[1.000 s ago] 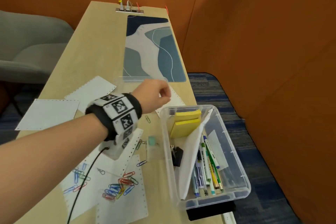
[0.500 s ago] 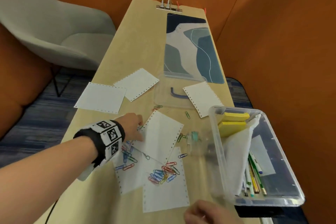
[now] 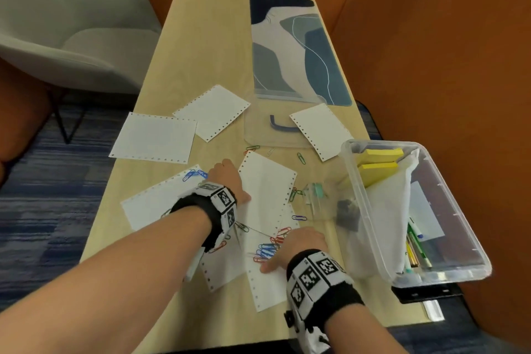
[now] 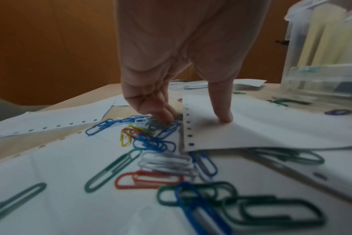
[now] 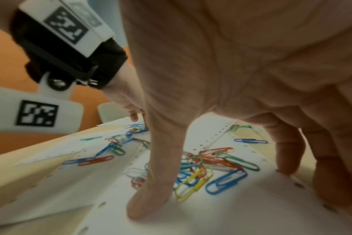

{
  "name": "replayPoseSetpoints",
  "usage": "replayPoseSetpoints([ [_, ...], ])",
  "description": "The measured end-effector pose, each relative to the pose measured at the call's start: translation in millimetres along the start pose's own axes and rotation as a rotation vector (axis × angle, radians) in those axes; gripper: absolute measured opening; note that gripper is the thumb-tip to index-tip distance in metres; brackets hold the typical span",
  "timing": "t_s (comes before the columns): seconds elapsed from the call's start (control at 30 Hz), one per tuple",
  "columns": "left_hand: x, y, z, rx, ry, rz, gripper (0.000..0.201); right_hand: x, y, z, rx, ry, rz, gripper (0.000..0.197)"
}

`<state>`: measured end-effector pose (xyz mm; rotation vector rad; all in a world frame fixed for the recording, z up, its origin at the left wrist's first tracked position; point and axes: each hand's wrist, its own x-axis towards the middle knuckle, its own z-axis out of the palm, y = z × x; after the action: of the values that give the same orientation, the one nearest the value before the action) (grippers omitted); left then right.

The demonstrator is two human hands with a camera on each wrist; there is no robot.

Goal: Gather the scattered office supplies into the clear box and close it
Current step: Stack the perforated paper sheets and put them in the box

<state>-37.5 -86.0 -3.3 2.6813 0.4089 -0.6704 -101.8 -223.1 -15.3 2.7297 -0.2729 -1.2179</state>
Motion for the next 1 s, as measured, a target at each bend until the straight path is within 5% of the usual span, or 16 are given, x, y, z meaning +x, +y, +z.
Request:
replayPoseSetpoints([
  [0.17, 1, 0, 2, -0.065, -0.05, 0.014, 0.058, 2, 1, -5, 0.199, -0.014, 0.112, 0.105],
  [0.33, -1, -8, -6, -0.35, 0.002, 0.077, 0.02, 1, 14, -6, 0.343, -0.019, 0.107, 0.075],
  [0.6, -7, -45, -65, -0.835, -0.008, 0.139, 0.036, -15, 6, 14, 0.442, 0.139, 0.134, 0.094],
  [0.8, -8, -94, -100, -0.723, 0.085, -0.013, 0.009, -16, -5, 7, 0.5, 0.183, 0.1, 0.105],
  [1.0, -13, -133, -89, -0.493, 0.055, -0.141, 0.014, -9, -8, 1, 0.463, 0.188, 0.114, 0.099],
])
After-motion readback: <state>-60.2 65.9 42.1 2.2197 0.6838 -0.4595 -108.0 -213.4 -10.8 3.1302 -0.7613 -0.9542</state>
